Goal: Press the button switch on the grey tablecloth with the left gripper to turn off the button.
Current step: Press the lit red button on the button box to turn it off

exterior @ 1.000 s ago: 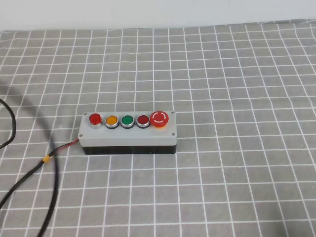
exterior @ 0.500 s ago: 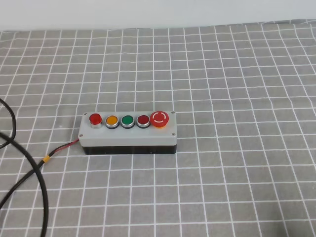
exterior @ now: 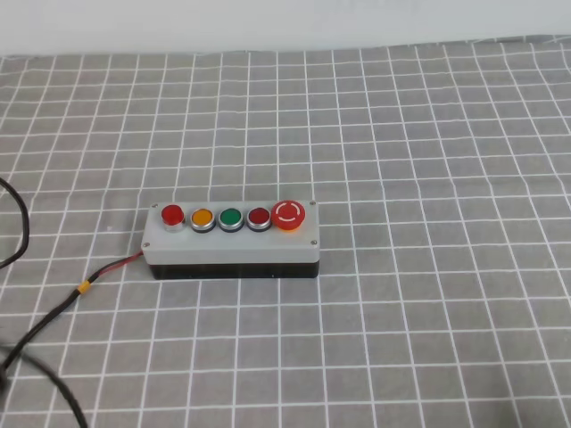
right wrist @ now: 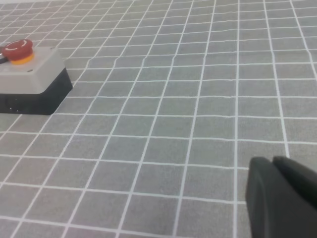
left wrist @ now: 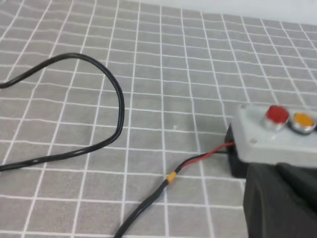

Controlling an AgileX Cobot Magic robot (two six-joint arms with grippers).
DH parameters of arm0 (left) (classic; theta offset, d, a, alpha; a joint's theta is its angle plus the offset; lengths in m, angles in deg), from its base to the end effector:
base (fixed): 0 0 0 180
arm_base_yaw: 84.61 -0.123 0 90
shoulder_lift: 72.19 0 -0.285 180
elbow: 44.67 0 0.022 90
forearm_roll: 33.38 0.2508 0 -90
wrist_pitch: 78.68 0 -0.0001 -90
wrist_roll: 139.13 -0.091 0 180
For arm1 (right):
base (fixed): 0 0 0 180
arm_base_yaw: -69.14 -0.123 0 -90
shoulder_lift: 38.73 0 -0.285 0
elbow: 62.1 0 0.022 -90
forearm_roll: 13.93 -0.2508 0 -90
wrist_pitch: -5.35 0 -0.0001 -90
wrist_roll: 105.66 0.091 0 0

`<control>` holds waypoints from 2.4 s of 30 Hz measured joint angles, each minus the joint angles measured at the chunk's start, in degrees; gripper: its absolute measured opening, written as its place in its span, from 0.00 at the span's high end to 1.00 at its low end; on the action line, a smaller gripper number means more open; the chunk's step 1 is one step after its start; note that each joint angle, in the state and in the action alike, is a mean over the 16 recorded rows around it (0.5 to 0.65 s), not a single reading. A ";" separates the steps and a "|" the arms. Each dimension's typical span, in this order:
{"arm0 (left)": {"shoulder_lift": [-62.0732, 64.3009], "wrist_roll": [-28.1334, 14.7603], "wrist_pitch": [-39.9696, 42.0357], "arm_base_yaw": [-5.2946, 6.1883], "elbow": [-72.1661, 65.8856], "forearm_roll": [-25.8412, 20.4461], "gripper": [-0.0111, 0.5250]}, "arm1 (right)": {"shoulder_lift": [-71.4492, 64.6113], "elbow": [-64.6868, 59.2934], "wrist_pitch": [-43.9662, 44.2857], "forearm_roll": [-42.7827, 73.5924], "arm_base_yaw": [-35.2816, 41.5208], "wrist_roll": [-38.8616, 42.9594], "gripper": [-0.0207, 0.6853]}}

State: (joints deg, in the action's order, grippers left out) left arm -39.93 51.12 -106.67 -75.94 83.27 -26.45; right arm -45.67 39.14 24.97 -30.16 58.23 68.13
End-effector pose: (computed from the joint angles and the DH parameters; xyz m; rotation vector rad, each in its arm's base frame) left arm 0.0902 -0.0085 0.2875 0.0403 1.9572 -0.0916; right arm 0.0506 0.0185 0.1753 -0.0953 1.8346 0.3318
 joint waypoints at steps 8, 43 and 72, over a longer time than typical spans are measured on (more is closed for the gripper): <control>-10.57 -2.74 16.32 -1.67 -18.52 -0.95 0.99 | 0.00 0.00 0.00 0.00 0.00 0.00 0.99; -25.07 -4.49 5.62 -5.64 -26.61 -5.13 0.99 | 0.00 0.00 0.00 -0.30 0.00 0.00 0.99; -25.07 -4.49 5.51 -5.67 -26.61 -5.27 0.99 | 0.00 0.00 0.00 -0.57 0.00 0.00 0.99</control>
State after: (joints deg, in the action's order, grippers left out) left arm -65.00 46.62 -101.16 -81.61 56.67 -31.72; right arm -45.67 39.14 24.97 -30.73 58.23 68.13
